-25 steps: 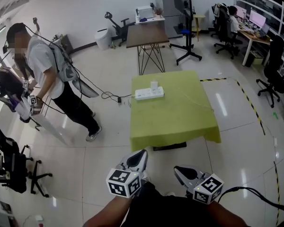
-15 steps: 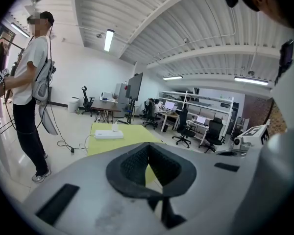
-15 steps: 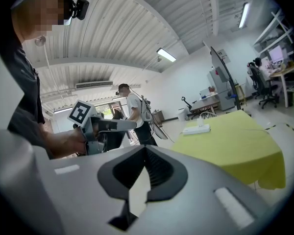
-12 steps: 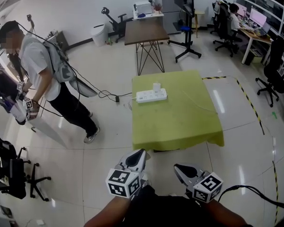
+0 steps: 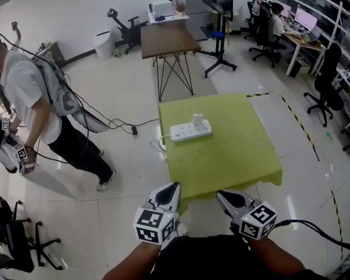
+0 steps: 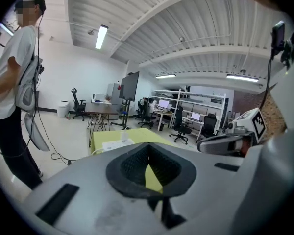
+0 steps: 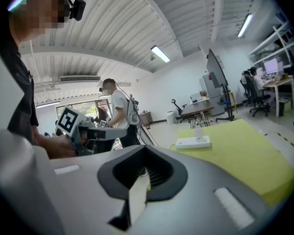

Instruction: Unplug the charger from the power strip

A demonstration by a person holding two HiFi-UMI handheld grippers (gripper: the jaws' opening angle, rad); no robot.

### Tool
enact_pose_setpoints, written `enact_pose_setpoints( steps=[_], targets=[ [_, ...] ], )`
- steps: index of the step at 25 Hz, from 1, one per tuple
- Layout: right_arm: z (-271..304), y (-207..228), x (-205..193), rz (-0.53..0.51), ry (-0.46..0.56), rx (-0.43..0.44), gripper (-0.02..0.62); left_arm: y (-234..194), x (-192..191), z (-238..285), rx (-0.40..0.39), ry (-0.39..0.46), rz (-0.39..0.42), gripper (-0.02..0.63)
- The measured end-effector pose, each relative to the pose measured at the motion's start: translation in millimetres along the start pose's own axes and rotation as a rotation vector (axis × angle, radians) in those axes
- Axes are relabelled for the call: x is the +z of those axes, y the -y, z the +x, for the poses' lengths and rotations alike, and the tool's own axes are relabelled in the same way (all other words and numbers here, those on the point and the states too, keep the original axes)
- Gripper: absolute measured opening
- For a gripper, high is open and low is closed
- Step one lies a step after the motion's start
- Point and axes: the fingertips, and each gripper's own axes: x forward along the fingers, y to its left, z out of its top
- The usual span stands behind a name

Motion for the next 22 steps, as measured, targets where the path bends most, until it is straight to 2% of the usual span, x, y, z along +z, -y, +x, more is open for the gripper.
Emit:
enact_pose_setpoints(
  steps=[4, 11, 12, 14, 18, 22],
  targets=[
    [35.1, 12.7, 9.2, 0.026, 0.005, -0.053, 0.003, -25.8, 0.1, 10.2, -0.045, -0.015, -0.009, 0.006],
    [87.9, 67.9, 13.3, 0.019, -0.059, -0.153, 0.013, -64.4, -1.9, 24.7, -0.036, -0.028, -0.047, 0.006],
    [100.8, 84.1, 14.9, 0.006, -0.066, -0.173, 0.025, -70.8, -2.5, 28.5, -0.026, -0.028, -0.056, 0.006],
    [132.3, 126.0, 17.7, -0.004, -0.086, -0.215, 0.097, -82.9, -1.1, 37.1, 0.002, -0.021, -0.074, 0.006],
    [208.2, 236.1, 12.6, 0.074, -0.121, -0.310, 0.167, -100.9, -4.8, 47.7, 0.091, -0.026, -0.101, 0.006],
    [270.7, 291.7, 7.6, 0.110, -0.179, -0.334, 0.242, -121.0, -3.7, 50.0, 0.182, -0.046, -0.126, 0.006]
  ],
)
